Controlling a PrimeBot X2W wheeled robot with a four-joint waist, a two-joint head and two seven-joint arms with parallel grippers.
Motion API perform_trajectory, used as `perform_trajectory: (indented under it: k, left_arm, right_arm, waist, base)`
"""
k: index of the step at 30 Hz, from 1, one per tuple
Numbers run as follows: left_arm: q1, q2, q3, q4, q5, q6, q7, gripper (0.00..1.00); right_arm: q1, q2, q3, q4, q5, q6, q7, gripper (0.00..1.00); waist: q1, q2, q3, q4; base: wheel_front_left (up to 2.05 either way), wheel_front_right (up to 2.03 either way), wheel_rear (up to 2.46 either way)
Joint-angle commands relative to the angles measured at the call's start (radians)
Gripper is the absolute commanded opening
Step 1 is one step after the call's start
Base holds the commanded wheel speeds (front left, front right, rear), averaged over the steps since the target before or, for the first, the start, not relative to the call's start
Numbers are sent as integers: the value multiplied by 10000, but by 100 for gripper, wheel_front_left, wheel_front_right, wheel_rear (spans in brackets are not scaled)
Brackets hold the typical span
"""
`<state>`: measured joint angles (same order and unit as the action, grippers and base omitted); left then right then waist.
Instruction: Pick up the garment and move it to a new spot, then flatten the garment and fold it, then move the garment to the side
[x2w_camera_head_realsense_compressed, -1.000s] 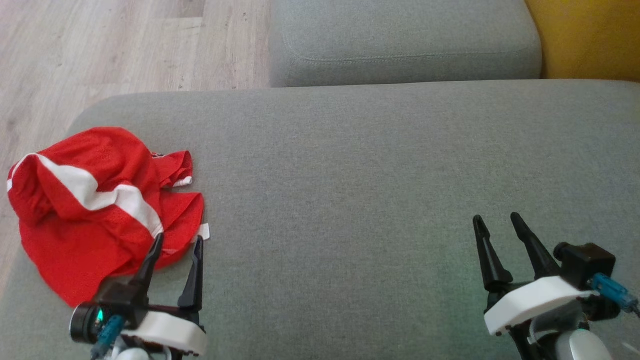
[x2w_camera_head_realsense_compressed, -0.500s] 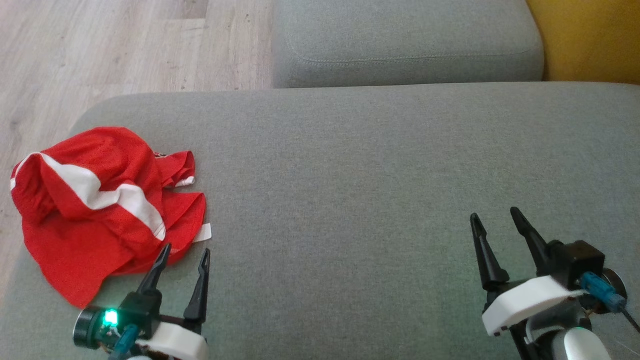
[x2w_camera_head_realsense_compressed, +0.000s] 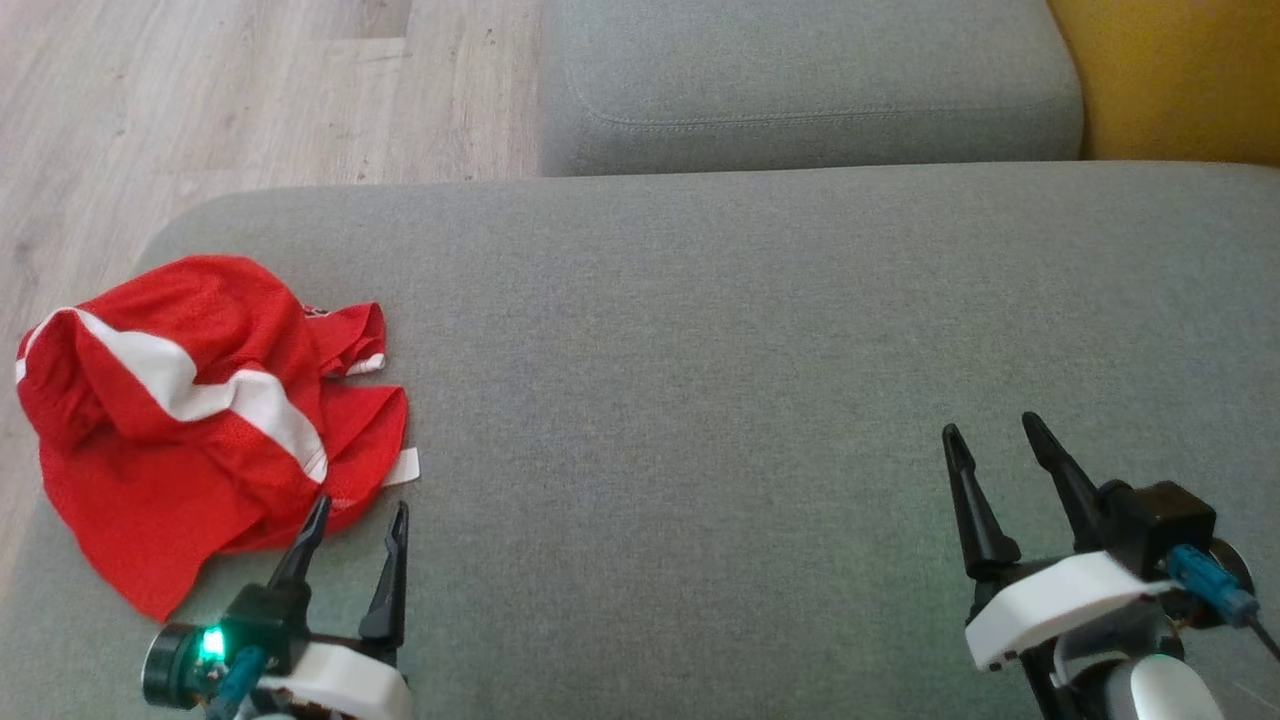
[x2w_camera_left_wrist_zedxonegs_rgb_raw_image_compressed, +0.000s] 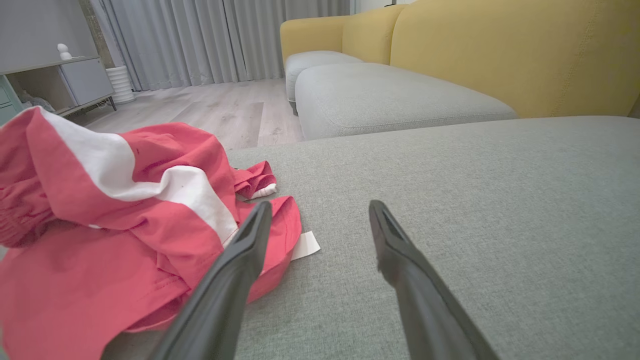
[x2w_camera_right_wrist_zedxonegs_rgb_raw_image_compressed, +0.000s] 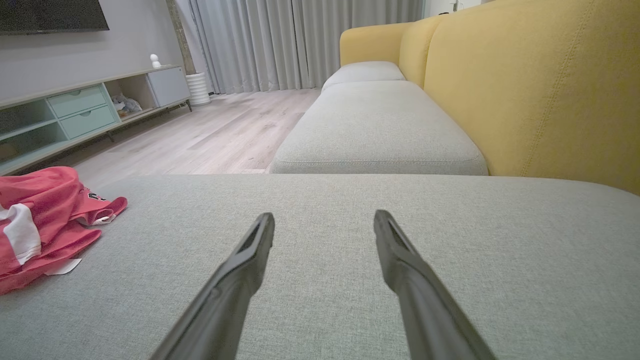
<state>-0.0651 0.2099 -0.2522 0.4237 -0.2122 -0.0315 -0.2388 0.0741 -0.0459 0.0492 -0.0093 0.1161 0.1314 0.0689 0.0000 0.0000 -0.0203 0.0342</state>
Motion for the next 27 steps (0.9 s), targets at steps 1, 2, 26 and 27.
perform_trajectory:
  k: [1, 2, 26, 27]
  left_arm:
    - [-651, 132, 473, -221, -140, 81, -16, 100]
    - [-653, 133, 472, -219, -154, 91, -16, 100]
    - [-1388, 41, 856, -272, -745, 510, 61, 100]
    - [-1431, 26, 894, -276, -785, 525, 37, 100]
  right_arm:
    - [-225, -44, 177, -337, 83, -7, -132, 100]
    - [-229, -44, 178, -335, 90, -7, -135, 100]
    - [-407, -43, 373, -968, 148, -7, -235, 100]
    - [-445, -43, 409, -1016, 134, -7, -219, 100]
  waist:
    - [0, 0, 1, -4]
    - [0, 0, 1, -5]
    - [0, 0, 403, 2919]
    - [0, 0, 435, 3155]
  base:
    - [0, 0, 0]
    - [0, 0, 0]
    - [0, 0, 0]
    - [0, 0, 0]
